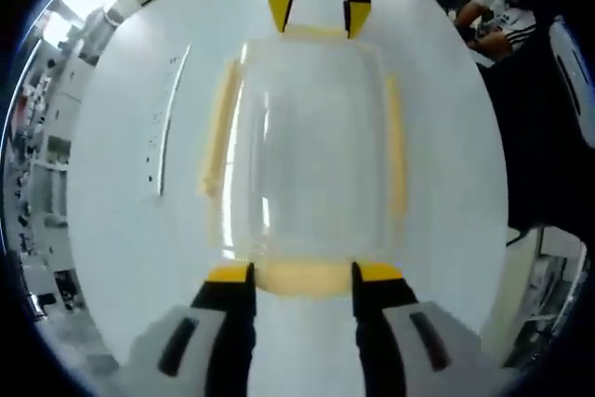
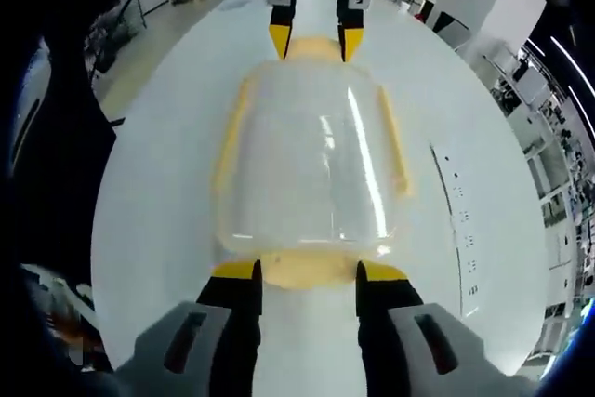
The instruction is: Snap each plastic latch of the storage box into its locked position after aligning the lid with the box until every specified latch is closed and the lid sits flush.
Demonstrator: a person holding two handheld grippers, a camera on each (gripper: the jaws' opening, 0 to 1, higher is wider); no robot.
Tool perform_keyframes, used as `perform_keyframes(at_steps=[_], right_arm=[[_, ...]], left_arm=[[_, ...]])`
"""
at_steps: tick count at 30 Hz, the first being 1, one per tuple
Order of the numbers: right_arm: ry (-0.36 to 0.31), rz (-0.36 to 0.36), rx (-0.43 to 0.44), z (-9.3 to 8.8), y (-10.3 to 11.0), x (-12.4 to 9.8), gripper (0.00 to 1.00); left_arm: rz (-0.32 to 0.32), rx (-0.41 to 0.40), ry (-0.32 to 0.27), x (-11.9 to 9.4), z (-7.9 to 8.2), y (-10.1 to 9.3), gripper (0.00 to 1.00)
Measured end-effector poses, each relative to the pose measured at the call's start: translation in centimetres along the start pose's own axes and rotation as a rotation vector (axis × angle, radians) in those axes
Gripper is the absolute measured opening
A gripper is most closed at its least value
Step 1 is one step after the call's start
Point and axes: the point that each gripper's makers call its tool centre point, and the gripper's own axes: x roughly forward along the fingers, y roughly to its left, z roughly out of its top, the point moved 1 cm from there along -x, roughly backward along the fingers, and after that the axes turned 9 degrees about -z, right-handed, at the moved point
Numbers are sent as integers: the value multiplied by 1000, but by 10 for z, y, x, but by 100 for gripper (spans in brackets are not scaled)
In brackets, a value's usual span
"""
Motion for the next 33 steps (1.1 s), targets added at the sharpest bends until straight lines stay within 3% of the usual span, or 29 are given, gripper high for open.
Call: perform_keyframes(at_steps=[33], right_arm=[[81,109,-21,-4,-17,9,40]], left_arm=[[-21,-58,-74,8,-2,9,40]])
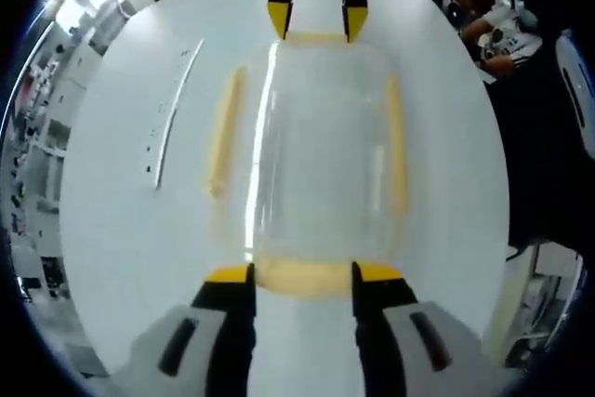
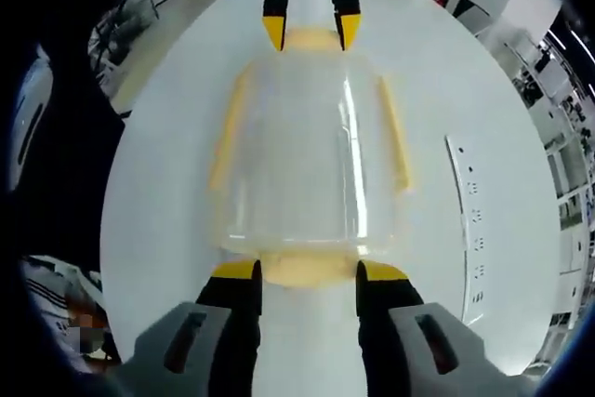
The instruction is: Snap each plastic latch of the storage box into its locked position after aligning the lid with the box until every specified latch is closed and the lid sits flush.
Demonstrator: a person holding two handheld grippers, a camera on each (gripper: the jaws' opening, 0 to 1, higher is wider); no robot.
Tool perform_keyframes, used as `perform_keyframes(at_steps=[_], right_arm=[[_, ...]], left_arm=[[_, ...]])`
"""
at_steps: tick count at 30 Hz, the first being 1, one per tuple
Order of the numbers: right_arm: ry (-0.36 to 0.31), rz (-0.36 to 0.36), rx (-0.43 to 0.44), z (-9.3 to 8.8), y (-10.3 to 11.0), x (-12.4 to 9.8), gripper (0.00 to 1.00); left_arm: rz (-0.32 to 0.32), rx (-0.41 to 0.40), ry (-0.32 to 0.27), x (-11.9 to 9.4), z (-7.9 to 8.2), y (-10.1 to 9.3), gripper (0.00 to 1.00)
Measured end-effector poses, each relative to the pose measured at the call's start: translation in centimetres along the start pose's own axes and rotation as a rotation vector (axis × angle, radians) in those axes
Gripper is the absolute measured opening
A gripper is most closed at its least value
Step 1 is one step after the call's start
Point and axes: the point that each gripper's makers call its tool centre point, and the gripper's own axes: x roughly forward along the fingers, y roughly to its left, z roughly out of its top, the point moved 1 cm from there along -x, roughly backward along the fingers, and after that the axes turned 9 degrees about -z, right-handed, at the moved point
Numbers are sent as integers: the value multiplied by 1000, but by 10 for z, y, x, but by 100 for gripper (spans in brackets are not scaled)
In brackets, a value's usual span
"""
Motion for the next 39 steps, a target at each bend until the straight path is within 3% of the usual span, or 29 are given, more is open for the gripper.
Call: perform_keyframes(at_steps=[18,28,33,36,39], right_arm=[[28,13,-7,-4,0,9,40],[-2,-7,24,-8,4,10,41],[6,-14,20,-19,10,13,31],[-8,-33,19,-23,10,9,26],[-41,-60,37,-24,8,4,23]], left_arm=[[12,-16,-38,5,0,5,40],[34,-7,-91,4,-3,4,40],[48,-10,-91,-2,-10,2,38],[27,-44,-48,-5,-21,-6,24],[62,-27,-73,-10,-21,-3,28]])
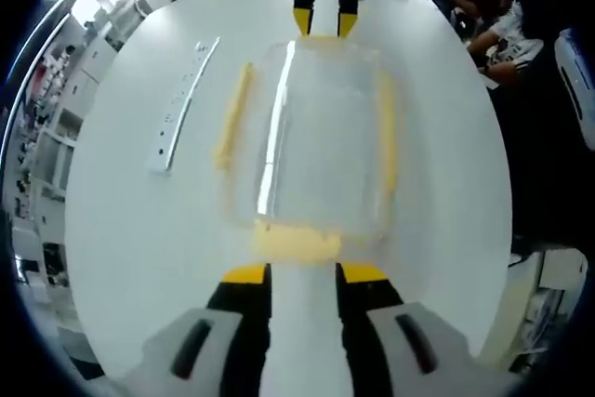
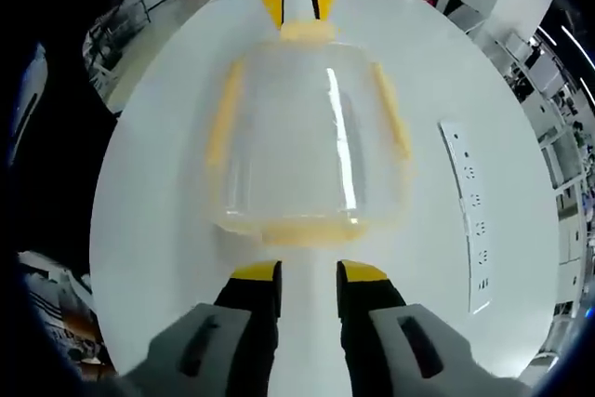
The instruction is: Snap each plastic latch of the storage box into its locked position after aligning the lid with the box until every specified latch is closed and the lid sits flush.
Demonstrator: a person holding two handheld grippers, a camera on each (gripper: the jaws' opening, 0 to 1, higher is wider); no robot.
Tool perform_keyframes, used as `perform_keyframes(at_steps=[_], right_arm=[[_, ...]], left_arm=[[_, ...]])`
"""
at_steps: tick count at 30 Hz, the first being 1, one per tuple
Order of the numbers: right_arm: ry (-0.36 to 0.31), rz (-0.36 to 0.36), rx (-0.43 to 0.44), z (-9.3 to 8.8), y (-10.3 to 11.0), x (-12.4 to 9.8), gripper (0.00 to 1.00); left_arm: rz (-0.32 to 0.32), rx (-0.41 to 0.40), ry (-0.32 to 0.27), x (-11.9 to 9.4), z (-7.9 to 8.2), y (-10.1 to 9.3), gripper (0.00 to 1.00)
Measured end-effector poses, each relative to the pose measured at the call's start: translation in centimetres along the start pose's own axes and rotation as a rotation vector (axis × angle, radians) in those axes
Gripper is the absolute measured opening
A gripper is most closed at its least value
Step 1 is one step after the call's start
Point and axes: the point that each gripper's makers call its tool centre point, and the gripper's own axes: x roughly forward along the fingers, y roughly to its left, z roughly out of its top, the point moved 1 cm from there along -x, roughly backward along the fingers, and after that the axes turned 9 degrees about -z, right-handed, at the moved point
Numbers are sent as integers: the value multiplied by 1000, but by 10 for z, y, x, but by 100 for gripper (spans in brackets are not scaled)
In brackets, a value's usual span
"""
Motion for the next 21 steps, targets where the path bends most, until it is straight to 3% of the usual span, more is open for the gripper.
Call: perform_keyframes(at_steps=[3,9,14,17,21], right_arm=[[-9,-22,4,-4,-2,-1,20],[-65,-61,47,-3,-6,-2,13],[-82,-84,33,-4,-11,2,12],[-100,-73,55,-2,-11,6,2],[-113,-71,48,0,-14,12,1]], left_arm=[[8,-13,-28,-8,4,0,22],[14,10,-119,-15,31,-4,11],[-2,10,-135,-7,43,-6,6],[-13,3,-146,-1,47,-4,4],[-28,-9,-157,5,50,-3,1]])
